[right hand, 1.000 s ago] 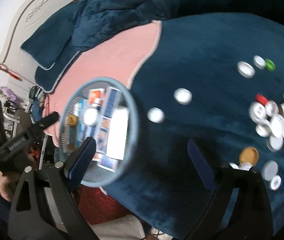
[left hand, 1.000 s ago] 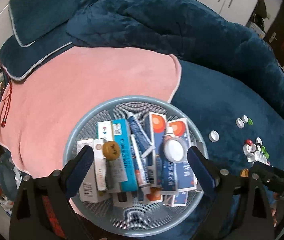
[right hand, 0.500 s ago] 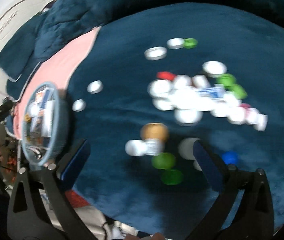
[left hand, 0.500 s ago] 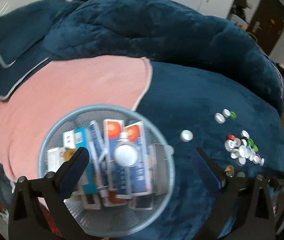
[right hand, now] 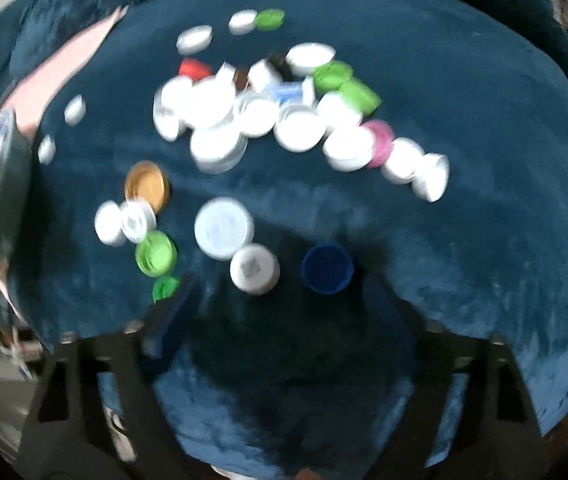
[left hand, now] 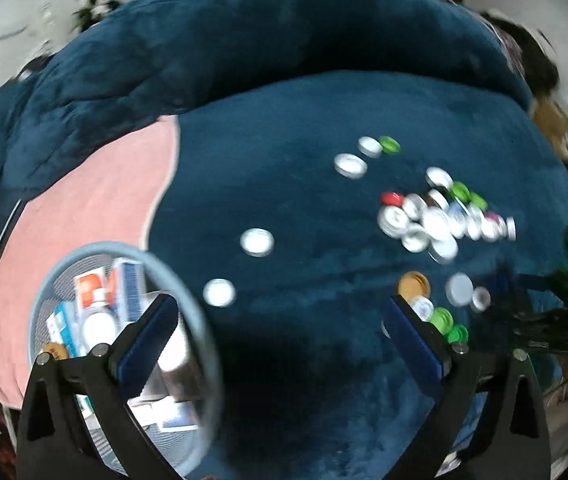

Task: Organize objects
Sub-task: 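Grasp a white cap with the left gripper while the right gripper grasps a blue cap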

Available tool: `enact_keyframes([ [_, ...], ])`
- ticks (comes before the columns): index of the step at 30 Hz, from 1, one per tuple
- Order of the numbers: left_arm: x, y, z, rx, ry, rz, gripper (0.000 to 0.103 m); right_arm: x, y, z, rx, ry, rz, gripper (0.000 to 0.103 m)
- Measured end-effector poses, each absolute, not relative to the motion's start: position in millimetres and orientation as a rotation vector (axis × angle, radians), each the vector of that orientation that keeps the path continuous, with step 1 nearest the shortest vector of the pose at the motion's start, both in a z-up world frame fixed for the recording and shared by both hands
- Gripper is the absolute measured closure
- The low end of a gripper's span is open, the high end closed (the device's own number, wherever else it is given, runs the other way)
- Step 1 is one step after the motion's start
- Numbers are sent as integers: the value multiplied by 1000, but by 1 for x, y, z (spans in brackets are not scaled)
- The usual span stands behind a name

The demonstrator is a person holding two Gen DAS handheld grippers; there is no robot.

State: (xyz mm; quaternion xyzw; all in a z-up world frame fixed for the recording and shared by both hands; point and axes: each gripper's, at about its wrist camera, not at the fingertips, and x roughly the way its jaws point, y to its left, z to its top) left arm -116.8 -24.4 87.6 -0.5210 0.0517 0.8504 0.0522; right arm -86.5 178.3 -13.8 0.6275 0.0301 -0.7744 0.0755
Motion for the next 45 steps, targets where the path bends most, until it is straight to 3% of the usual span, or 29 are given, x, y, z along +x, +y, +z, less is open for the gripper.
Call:
enact_keyframes([
  [6, -117, 10, 66, -1610, 264, 2504, 1, -88, 165, -33, 1840, 228, -2279, 43],
  [7, -117, 13, 62, -1615, 271, 2494, 1, -89, 163, -35, 1835, 241, -2271, 50],
  [8, -117, 16, 58, -1621, 274, 2481, 1, -90, 162, -37, 1832, 256, -2265, 64],
  [10, -118, 22, 50, -1633, 273, 2455, 1, -90, 166, -34, 1817, 236, -2280, 67],
  [12, -117, 28, 42, -1645, 285, 2419, 1, -89, 174, -26, 1803, 177, -2292, 85],
  [18, -113, 46, 9, -1692, 345, 2315, 2, -79, 203, -11, 1783, 4, -2307, 85],
  [27, -111, 52, -35, -1742, 230, 2288, 2, -71, 203, -11, 1770, 71, -2331, 80],
  [28, -111, 52, -40, -1742, 211, 2285, 2, -71, 203, -12, 1771, 68, -2328, 74],
  [30, -110, 55, -47, -1732, 195, 2280, 6, -72, 202, -13, 1772, 51, -2328, 35],
  [32, -109, 58, -52, -1704, 180, 2292, 10, -70, 203, -11, 1741, 33, -2343, 25],
  [37, -111, 61, -55, -1642, 132, 2320, 18, -73, 202, -13, 1736, 29, -2350, 25],
  [41, -111, 63, -53, -1598, 111, 2333, 46, -77, 200, -21, 1740, 40, -2352, 26],
  [43, -110, 64, -52, -1591, 116, 2324, 54, -81, 196, -26, 1735, 65, -2343, 27],
  [44, -109, 65, -51, -1590, 116, 2319, 58, -82, 194, -27, 1730, 73, -2339, 30],
  [45, -111, 65, -51, -1589, 117, 2316, 61, -83, 192, -30, 1730, 87, -2326, 45],
])
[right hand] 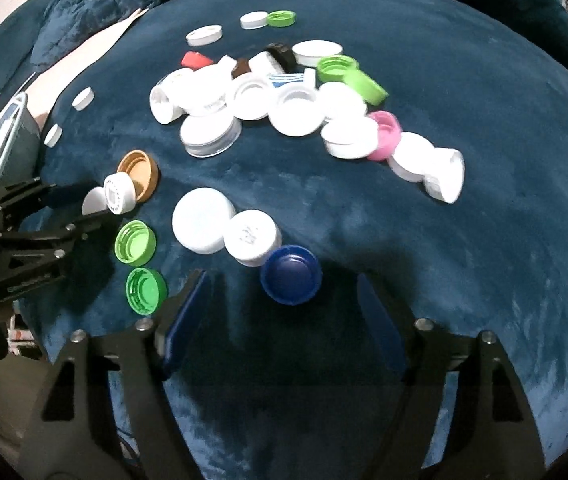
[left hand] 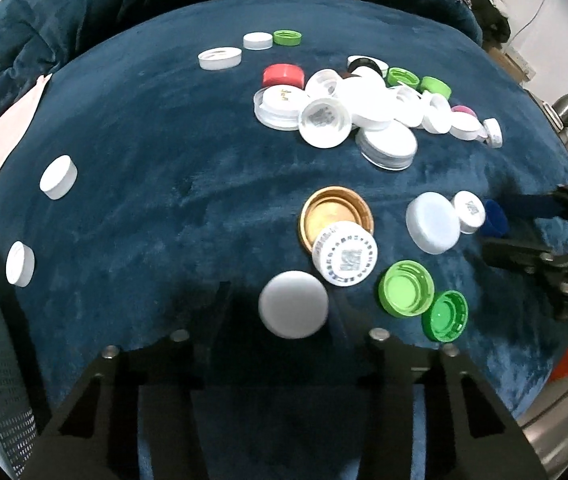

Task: Organize objects
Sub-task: 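Grasp a white cap with the left gripper while the right gripper grasps a blue cap, then carry the white cap to the basket with the left gripper while the right gripper carries the blue cap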

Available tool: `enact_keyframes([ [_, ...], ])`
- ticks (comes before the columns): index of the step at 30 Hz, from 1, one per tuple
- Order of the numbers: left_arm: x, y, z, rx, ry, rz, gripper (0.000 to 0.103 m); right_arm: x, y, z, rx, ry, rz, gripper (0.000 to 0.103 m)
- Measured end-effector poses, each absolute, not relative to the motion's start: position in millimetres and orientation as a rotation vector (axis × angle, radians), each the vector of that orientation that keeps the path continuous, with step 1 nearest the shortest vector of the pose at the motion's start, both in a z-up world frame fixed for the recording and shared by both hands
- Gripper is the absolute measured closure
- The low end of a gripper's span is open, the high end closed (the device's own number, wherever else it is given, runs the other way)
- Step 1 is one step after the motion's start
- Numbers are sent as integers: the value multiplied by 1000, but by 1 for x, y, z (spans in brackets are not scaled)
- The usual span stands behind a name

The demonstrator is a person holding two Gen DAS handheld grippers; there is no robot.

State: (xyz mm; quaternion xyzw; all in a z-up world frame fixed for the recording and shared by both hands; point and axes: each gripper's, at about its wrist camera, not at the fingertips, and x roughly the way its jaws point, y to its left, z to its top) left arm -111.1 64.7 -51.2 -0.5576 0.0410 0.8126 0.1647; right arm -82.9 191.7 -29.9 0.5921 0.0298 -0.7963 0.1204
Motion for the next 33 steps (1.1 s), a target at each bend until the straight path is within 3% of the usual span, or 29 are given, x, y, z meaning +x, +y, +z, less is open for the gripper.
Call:
enact_keyframes([
  [2, -111, 63, -50, -1591, 119, 2309, 64, -85, 187, -35, 1759, 141, -2299, 72],
  [6, -114, 57, -48, -1596, 97, 2299, 70, -80, 189, -25, 1719, 121, -2316, 72],
  [15, -98, 33, -19, -1552, 34, 2342, 70, -74, 174, 7, 1615, 76, -2316, 72],
  [22, -81, -14, 36, -1482, -50, 2465, 70, -78, 120, 37, 1482, 83, -2274, 72],
  [33, -55, -186, 100, -1450, -521, 2797, 70, -70, -23, 85, 1270, 132, -2079, 72],
])
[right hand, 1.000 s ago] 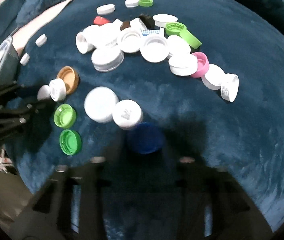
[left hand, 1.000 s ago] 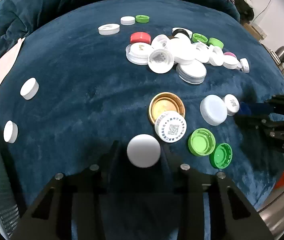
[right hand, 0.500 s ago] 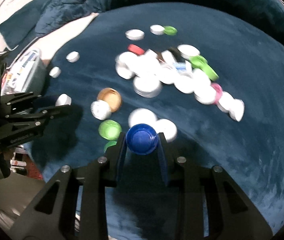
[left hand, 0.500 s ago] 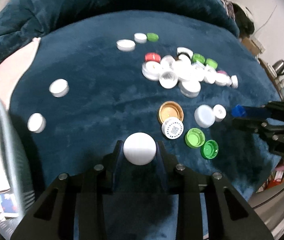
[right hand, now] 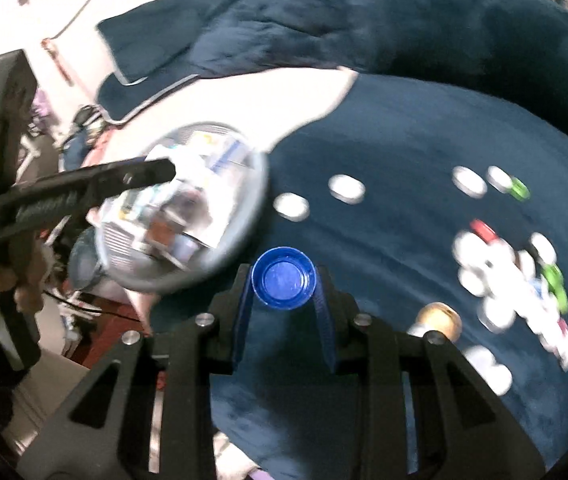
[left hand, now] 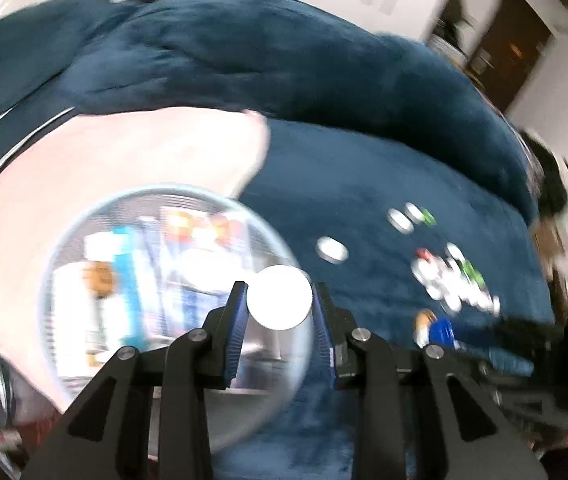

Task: Organize objects
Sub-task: 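Carry the white cap to the basket with the left gripper while the right gripper carries the blue cap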

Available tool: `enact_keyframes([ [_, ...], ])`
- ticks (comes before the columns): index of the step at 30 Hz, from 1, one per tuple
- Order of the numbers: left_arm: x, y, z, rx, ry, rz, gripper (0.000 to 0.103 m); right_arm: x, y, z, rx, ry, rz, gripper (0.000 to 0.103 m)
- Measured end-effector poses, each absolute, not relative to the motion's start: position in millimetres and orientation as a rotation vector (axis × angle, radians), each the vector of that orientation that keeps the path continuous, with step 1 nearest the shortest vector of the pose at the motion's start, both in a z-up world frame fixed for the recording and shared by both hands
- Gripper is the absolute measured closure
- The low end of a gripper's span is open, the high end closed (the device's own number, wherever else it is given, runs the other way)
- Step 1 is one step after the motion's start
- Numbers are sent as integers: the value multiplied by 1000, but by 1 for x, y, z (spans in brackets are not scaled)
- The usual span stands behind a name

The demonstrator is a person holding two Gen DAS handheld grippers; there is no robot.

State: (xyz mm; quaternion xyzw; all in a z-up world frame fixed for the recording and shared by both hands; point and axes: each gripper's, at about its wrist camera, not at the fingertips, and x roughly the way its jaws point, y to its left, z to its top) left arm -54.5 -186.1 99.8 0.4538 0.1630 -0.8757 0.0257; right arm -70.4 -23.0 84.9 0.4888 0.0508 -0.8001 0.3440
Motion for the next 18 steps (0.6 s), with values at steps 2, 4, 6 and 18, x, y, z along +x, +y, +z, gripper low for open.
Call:
enact_keyframes([
  [2, -55, -214, 101, 1408, 531, -2655, 70, -70, -46, 95, 1239, 142, -2047, 72],
  [4, -55, -240, 101, 1408, 547, -2611, 70, -73, -75, 104, 1208, 151, -2011, 72],
  [6, -52, -260, 100, 1388, 585, -2585, 70, -75, -102, 110, 1178, 154, -1976, 72],
  [18, -11, -275, 76, 1544, 716, -2500, 70, -35, -165, 60, 1265, 248, -1782, 72],
])
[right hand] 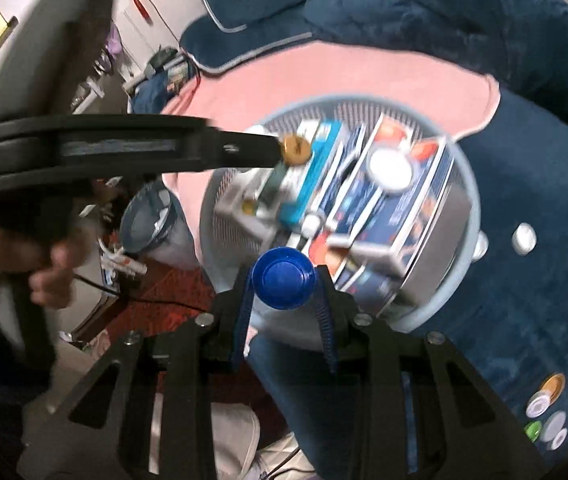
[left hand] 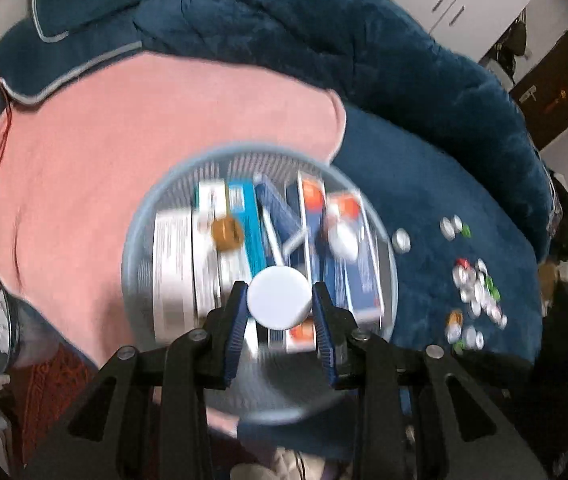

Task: Organize objects
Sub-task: 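Carry the white cap to the basket with the left gripper while the right gripper carries the blue cap, then open the left gripper over the basket dropping the white cap while the right gripper drops the blue cap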

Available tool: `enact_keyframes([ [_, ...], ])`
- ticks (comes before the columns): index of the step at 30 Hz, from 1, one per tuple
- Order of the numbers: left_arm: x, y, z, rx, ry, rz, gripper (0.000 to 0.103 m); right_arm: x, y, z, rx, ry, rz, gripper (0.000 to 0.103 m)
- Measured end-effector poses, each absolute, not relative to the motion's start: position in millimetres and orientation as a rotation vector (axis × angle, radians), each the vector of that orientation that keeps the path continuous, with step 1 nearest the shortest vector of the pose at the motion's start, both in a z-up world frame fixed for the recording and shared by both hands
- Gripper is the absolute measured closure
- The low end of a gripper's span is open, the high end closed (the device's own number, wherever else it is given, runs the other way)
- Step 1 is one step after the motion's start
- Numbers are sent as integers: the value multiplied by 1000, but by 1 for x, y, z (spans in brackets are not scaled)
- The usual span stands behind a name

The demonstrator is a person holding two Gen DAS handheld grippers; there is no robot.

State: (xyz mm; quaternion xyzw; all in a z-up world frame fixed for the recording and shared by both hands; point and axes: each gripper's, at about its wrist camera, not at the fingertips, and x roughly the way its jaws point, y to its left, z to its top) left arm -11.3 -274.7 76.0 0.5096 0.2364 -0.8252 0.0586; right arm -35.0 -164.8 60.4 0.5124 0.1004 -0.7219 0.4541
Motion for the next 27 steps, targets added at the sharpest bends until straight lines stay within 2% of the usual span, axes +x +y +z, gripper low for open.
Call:
enact_keyframes([
  [4, -3, -273, 55, 1669, 823, -2414, 70, -36, -167, 50, 1308, 248, -1753, 72],
  [5, -3, -273, 51, 1694, 827, -2389, 66, -36, -167, 50, 1318, 257, -1758, 71],
  [6, -3, -272, 49, 1710, 816, -2372, 40, -37, -165, 50, 1330, 270, -1768, 67],
  [7, -3, -272, 49, 1710, 798, -2362, 22, -38, -163, 50, 1333, 273, -1774, 63],
  [8, -2, -271, 50, 1698, 784, -2366, 1, -39, -161, 51, 1330, 270, -1780, 53],
  [9, -2, -271, 53, 1681, 778, -2381, 1, -39, -156, 52, 1325, 267, -1791, 41],
  [11, -1, -271, 57, 1670, 764, -2397, 1, -40, -148, 55, 1317, 256, -1810, 29],
  [16, -2, -264, 60, 1664, 668, -2379, 1, -43, -123, 56, 1348, 238, -1837, 26],
  [20, -5, -250, 70, 1641, 543, -2404, 1, -47, -100, 55, 1377, 246, -1890, 9],
  [24, -10, -227, 77, 1649, 436, -2443, 1, -52, -74, 55, 1411, 225, -1960, 1],
  [27, -14, -213, 80, 1656, 390, -2467, 1, -55, -55, 57, 1430, 181, -1999, 0],
])
